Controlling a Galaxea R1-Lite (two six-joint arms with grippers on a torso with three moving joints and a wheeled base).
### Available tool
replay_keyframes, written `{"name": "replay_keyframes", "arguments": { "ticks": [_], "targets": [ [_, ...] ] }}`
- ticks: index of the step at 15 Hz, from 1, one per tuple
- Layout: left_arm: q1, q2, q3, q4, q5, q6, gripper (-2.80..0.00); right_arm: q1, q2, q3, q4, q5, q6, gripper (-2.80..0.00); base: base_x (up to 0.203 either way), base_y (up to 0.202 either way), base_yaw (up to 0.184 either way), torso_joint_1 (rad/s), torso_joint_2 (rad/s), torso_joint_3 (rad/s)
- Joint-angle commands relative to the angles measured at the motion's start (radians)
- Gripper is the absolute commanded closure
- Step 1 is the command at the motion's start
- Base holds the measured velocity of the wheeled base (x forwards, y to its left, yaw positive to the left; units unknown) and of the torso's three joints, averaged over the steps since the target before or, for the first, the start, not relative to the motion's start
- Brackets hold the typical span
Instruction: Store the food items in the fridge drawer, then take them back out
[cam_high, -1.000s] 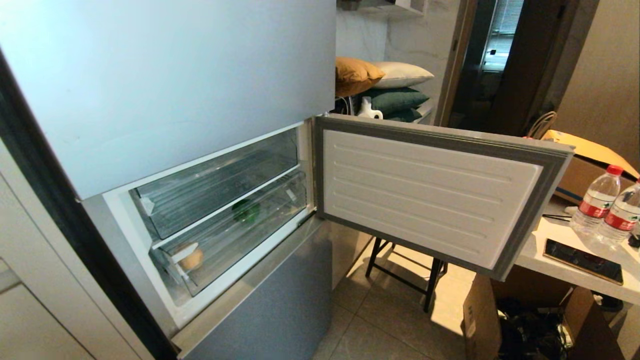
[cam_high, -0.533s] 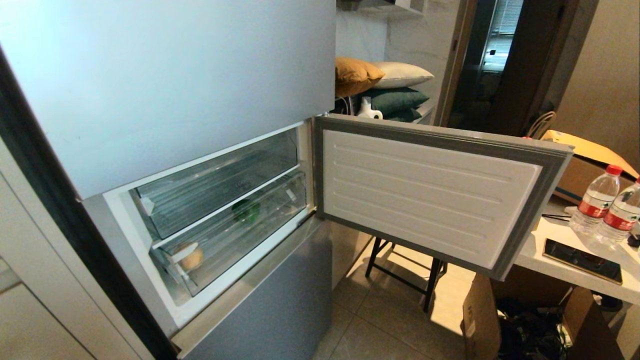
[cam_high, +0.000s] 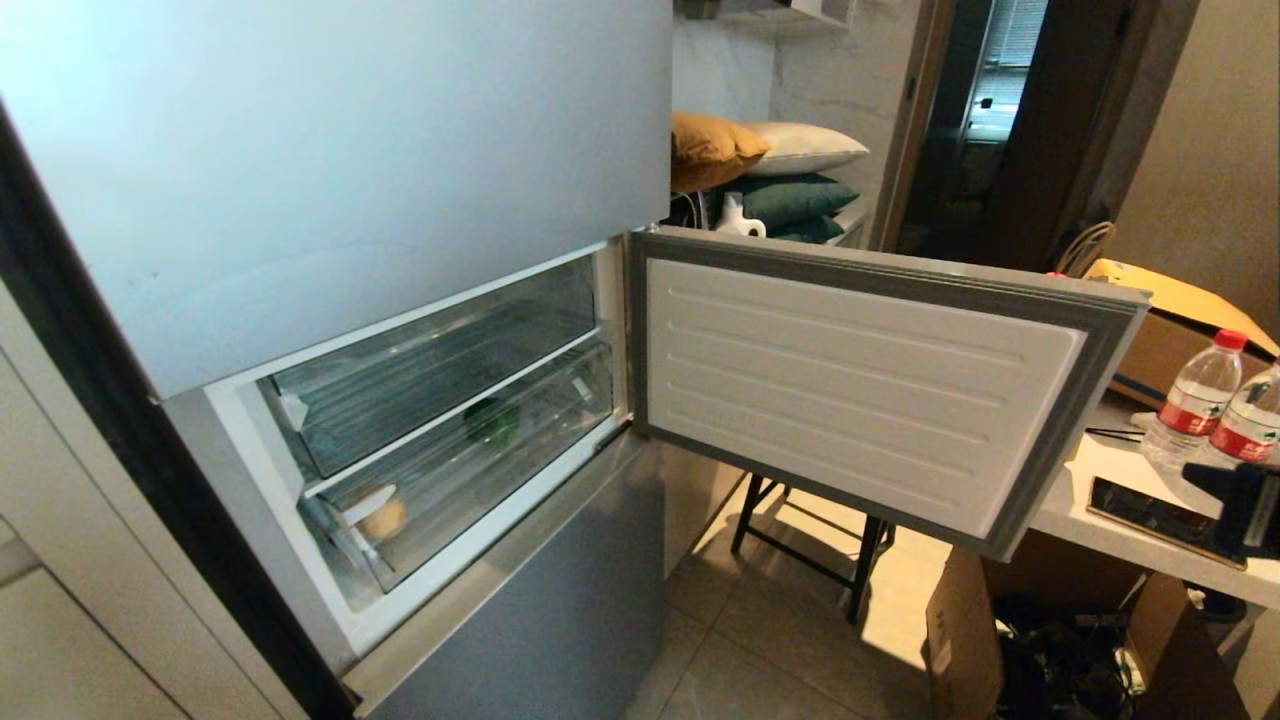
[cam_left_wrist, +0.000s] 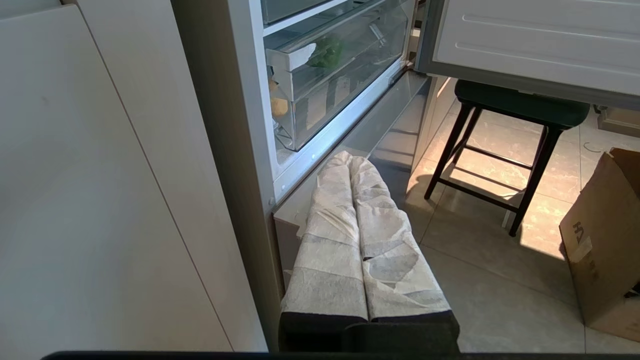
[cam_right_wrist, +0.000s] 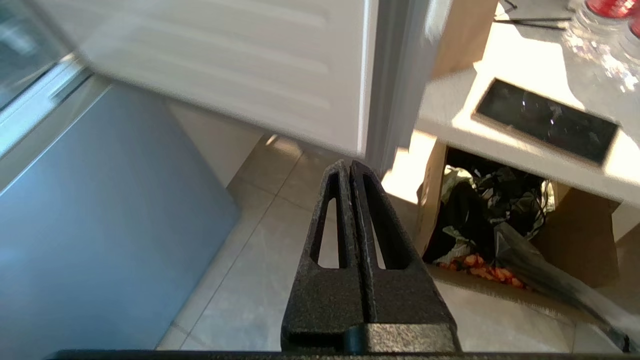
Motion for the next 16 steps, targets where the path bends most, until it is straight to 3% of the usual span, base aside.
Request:
{"name": "replay_keyframes", "arguments": {
  "ticks": [1,6,16],
  "targets": [
    [0.0,-0.001,0.005,0.0,0.0,0.0,0.0,-0.01,0.192,-0.049,-0.031,-0.003,0.0,0.0,0.0,0.0,0.0,0.0,0.0,0.0],
    [0.0,0.0,0.004,0.0,0.0,0.0,0.0,-0.081,0.332,-0.142,-0.049,-0.008,-0.007,0.0,0.0,0.0,0.0,0.0,0.0,0.0],
    [0.0,0.0,0.005,0.0,0.0,0.001,0.0,-0.26,0.429,-0.25,-0.05,-0.007,-0.054,0.0,0.0,0.0,0.0,0.0,0.0,0.0]
  ]
}}
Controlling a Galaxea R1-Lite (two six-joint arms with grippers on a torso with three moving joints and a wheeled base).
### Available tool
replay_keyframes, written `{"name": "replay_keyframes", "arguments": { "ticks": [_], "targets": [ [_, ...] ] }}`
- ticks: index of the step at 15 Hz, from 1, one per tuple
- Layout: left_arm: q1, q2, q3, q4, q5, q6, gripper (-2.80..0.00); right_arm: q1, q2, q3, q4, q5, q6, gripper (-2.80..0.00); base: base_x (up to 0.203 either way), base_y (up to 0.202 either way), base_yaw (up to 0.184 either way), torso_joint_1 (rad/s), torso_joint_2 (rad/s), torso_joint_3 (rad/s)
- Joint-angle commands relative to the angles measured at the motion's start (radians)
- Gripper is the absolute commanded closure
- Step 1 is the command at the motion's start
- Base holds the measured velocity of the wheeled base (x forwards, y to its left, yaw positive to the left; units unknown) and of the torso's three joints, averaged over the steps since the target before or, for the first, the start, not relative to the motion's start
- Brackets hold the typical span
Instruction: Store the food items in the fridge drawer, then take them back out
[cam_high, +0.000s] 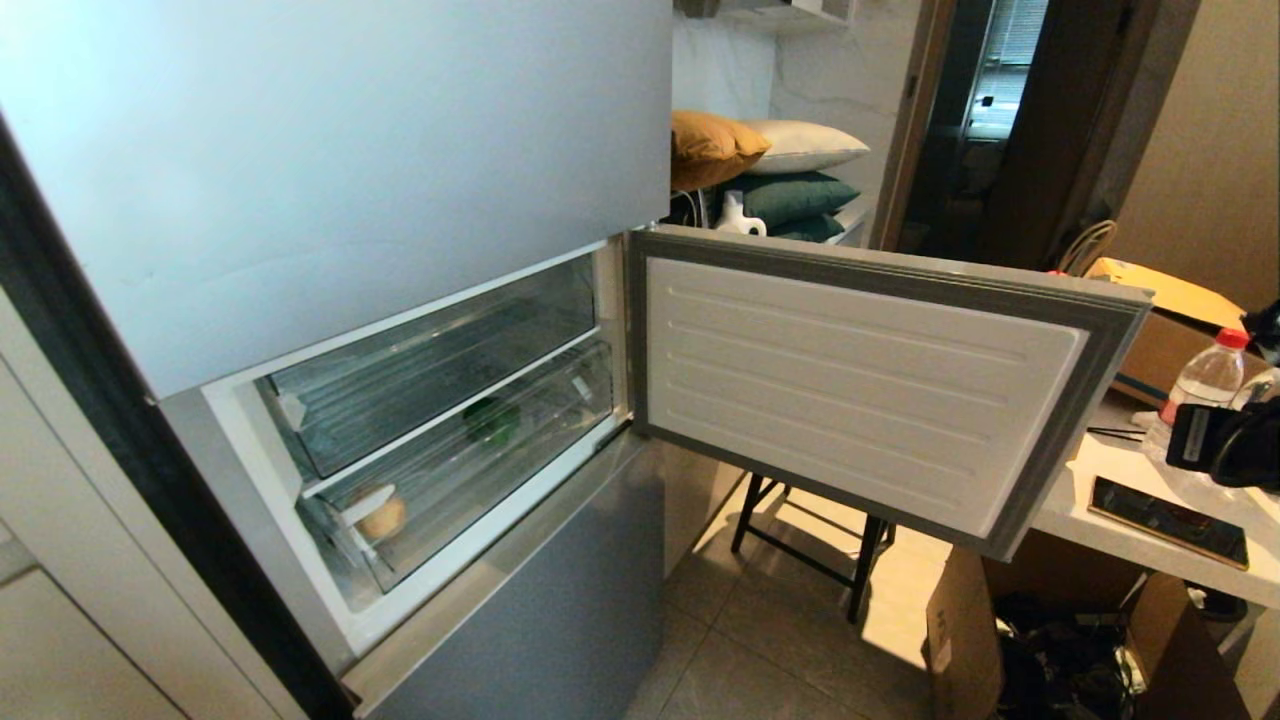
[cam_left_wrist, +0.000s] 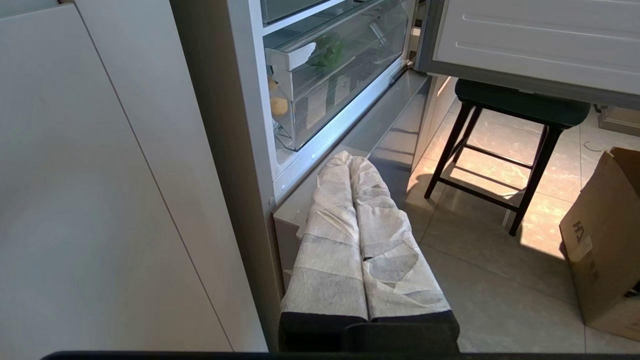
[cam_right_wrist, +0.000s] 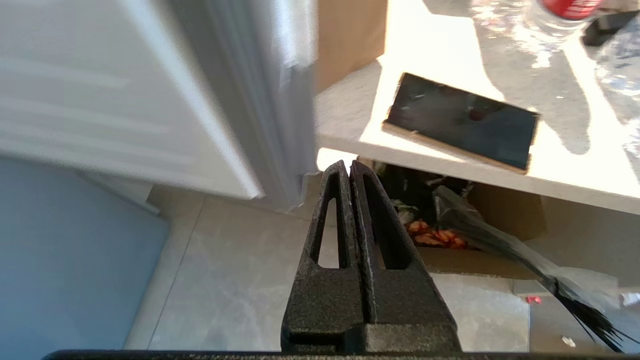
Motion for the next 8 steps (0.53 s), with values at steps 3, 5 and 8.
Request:
{"name": "replay_keyframes", "arguments": {
  "ticks": [3,5,8],
  "targets": [
    [0.0,0.0,0.005,0.0,0.0,0.0,0.0,-0.015,0.068,-0.066,-0.002,0.0,0.006,0.0,0.0,0.0,0.0,0.0,0.0,0.0],
    [0.0,0.0,0.005,0.0,0.0,0.001,0.0,-0.016,0.114,-0.12,-0.001,0.0,0.011,0.0,0.0,0.0,0.0,0.0,0.0,0.0],
    [0.0,-0.002,0.005,0.0,0.0,0.001,0.0,-0.029,0.19,-0.195,0.0,0.0,0.009,0.0,0.0,0.0,0.0,0.0,0.0,0.0]
  ]
}}
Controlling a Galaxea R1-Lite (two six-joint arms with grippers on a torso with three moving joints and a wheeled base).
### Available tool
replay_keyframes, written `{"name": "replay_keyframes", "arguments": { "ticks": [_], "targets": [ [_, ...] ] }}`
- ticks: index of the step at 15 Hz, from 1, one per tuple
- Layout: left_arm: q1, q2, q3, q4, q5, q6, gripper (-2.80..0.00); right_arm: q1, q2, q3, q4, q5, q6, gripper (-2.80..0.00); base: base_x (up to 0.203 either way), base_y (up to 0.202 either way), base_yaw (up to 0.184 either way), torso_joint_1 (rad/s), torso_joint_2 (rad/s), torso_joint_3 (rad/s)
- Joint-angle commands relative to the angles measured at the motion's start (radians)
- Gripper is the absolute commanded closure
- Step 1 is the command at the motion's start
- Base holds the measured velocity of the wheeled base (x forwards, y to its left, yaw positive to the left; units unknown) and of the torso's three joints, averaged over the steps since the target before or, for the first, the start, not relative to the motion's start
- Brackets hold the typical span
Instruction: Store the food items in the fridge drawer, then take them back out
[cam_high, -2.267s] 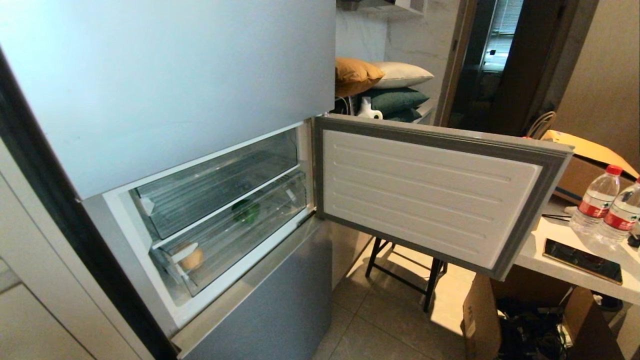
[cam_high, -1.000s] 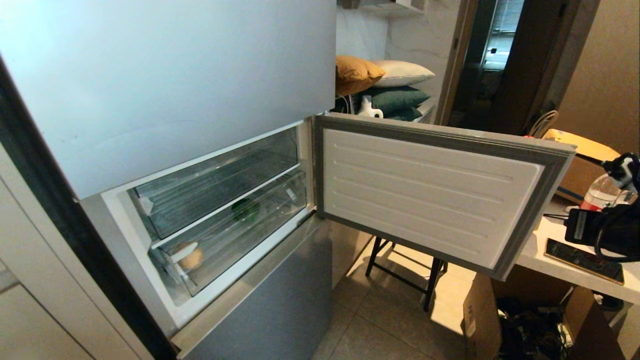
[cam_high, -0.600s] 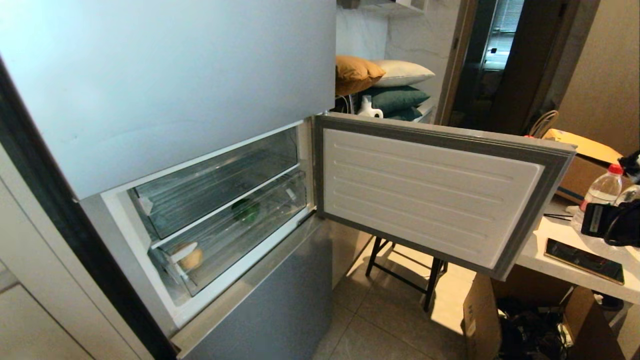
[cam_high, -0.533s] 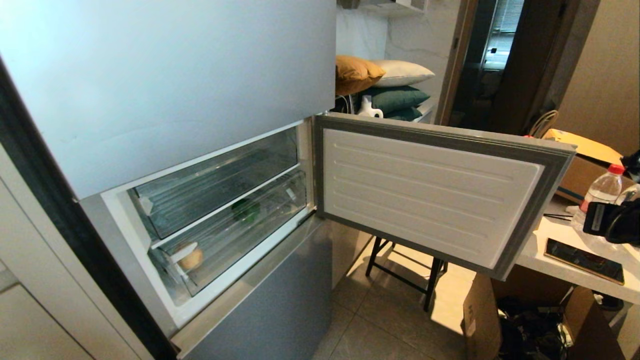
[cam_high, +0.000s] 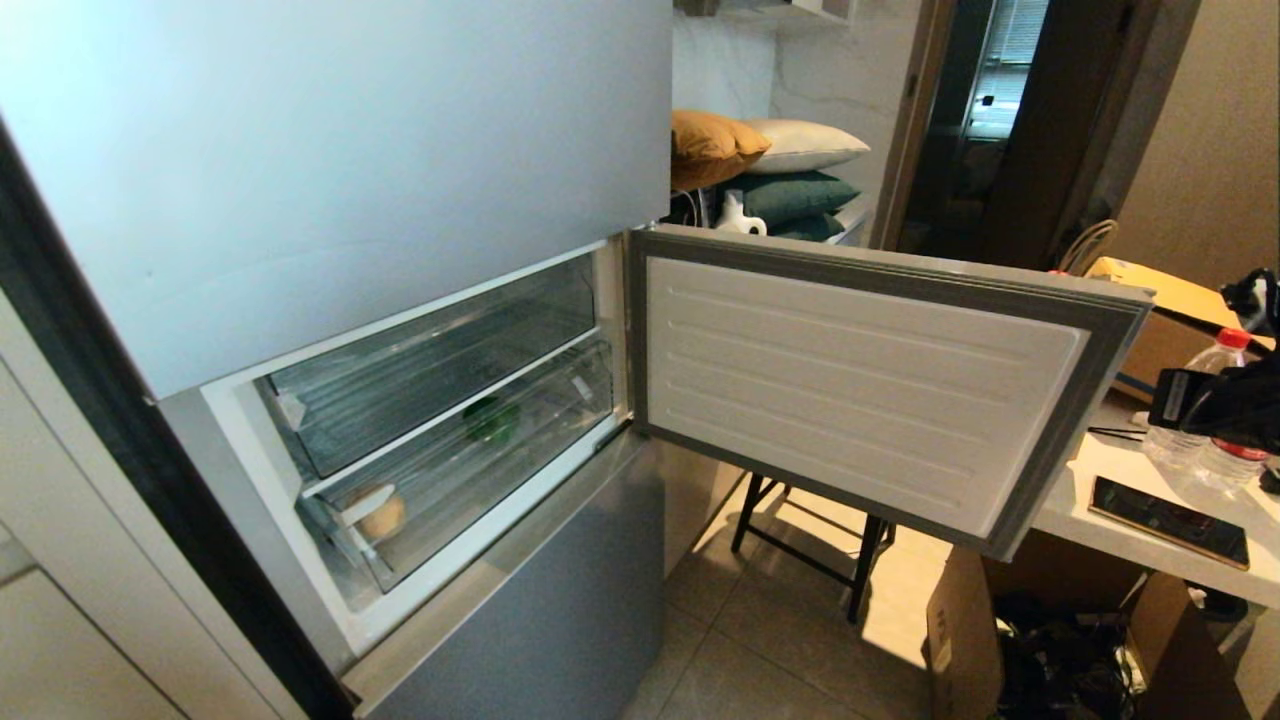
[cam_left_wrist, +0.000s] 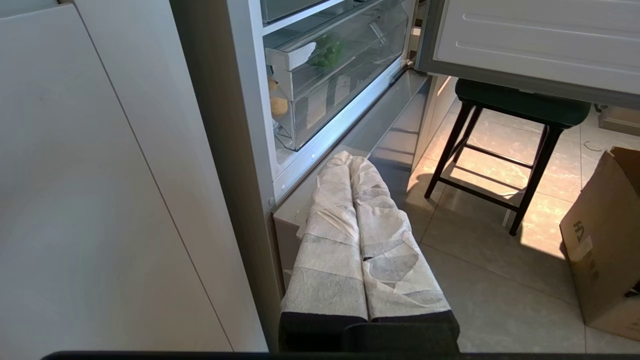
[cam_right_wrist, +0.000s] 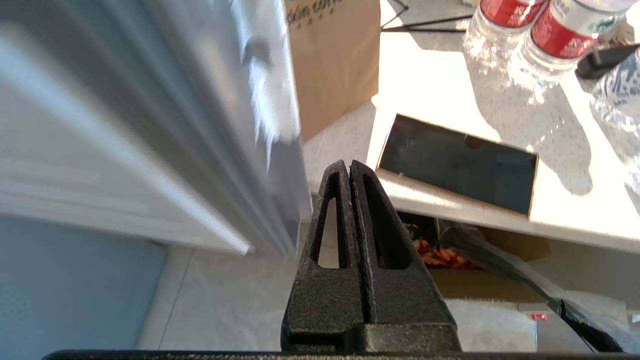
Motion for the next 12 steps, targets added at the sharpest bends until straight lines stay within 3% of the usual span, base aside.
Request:
{"name": "replay_keyframes", "arguments": {
  "ticks": [1,12],
  "targets": [
    [0.0,0.0,0.005,0.0,0.0,0.001,0.0,-0.006,0.056,-0.034,-0.001,0.0,0.0,0.0,0.0,0.0,0.0,0.0,0.0,0.0],
    [0.0,0.0,0.004,0.0,0.0,0.001,0.0,-0.048,0.152,-0.129,-0.003,0.031,-0.018,0.0,0.0,0.0,0.0,0.0,0.0,0.0]
  ]
}}
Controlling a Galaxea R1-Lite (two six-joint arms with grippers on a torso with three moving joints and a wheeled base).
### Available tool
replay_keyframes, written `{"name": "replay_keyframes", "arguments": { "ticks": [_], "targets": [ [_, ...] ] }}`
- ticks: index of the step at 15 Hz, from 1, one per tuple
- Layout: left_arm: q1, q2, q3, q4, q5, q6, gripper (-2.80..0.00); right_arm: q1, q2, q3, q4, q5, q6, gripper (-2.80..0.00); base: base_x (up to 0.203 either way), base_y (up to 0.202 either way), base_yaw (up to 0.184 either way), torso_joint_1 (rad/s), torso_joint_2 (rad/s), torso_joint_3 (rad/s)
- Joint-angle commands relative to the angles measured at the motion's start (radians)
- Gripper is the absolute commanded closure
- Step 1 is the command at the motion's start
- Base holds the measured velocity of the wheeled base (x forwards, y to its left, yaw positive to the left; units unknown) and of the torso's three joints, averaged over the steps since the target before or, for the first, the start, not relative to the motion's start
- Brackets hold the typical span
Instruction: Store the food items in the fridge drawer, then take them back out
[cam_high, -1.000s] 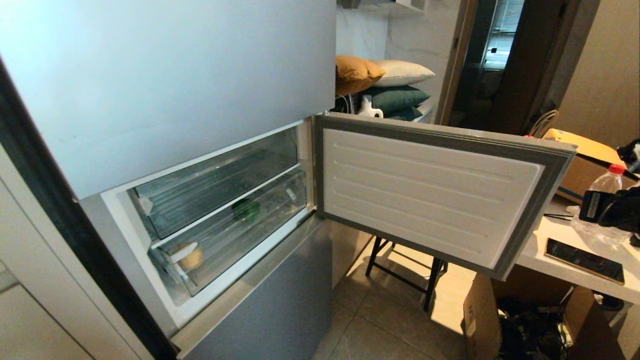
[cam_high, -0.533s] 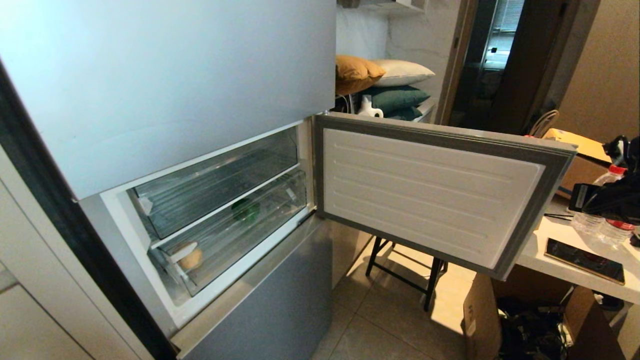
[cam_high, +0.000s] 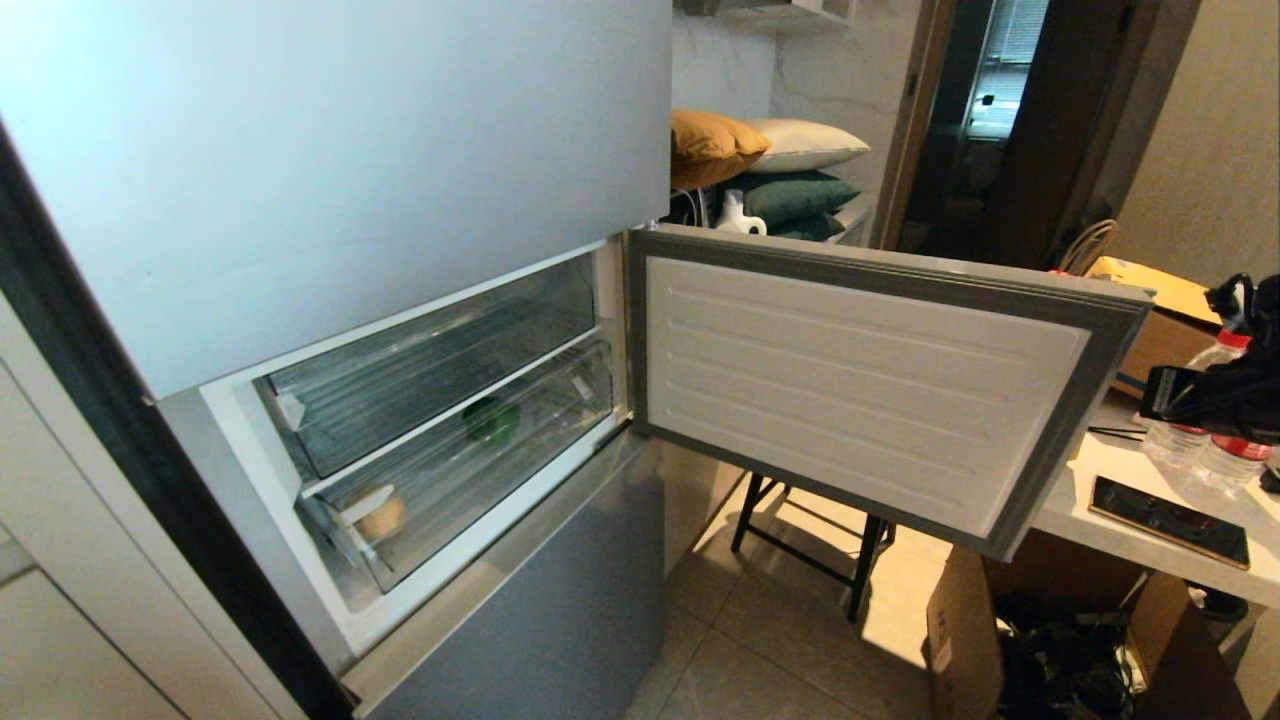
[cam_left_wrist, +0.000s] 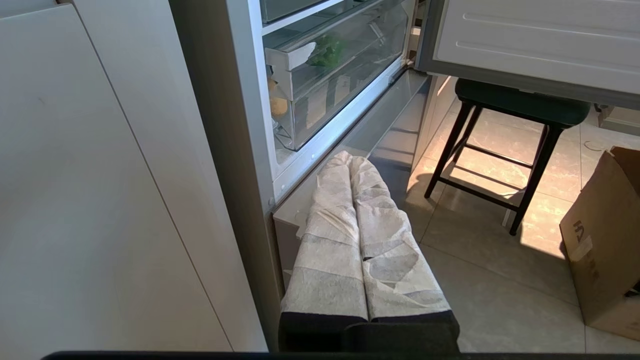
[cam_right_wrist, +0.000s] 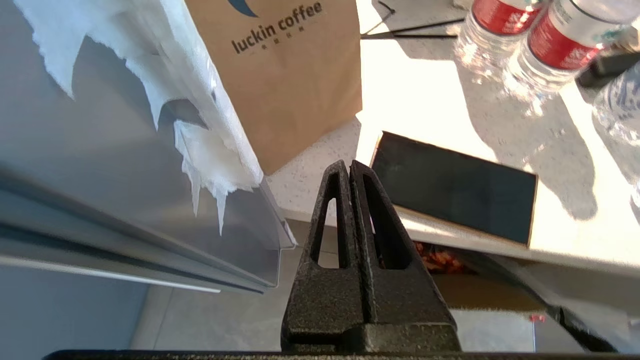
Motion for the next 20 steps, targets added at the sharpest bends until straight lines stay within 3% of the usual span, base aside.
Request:
{"name": "replay_keyframes", "arguments": {
  "ticks": [1,7,13,17,20],
  "targets": [
    [0.0,0.0,0.004,0.0,0.0,0.0,0.0,-0.004,0.014,-0.017,-0.003,0.023,-0.003,0.0,0.0,0.0,0.0,0.0,0.0,0.0],
    [0.0,-0.001,0.005,0.0,0.0,-0.001,0.0,-0.05,0.033,-0.043,-0.011,0.128,-0.002,0.0,0.0,0.0,0.0,0.0,0.0,0.0],
    [0.0,-0.001,0.005,0.0,0.0,0.001,0.0,-0.094,0.044,-0.043,-0.046,0.301,0.005,0.0,0.0,0.0,0.0,0.0,0.0,0.0],
    [0.0,-0.001,0.005,0.0,0.0,0.001,0.0,-0.113,0.066,-0.046,-0.059,0.323,0.005,0.0,0.0,0.0,0.0,0.0,0.0,0.0],
    [0.0,0.0,0.005,0.0,0.0,-0.001,0.0,-0.12,0.073,-0.049,-0.09,0.4,0.01,0.0,0.0,0.0,0.0,0.0,0.0,0.0]
  ]
}}
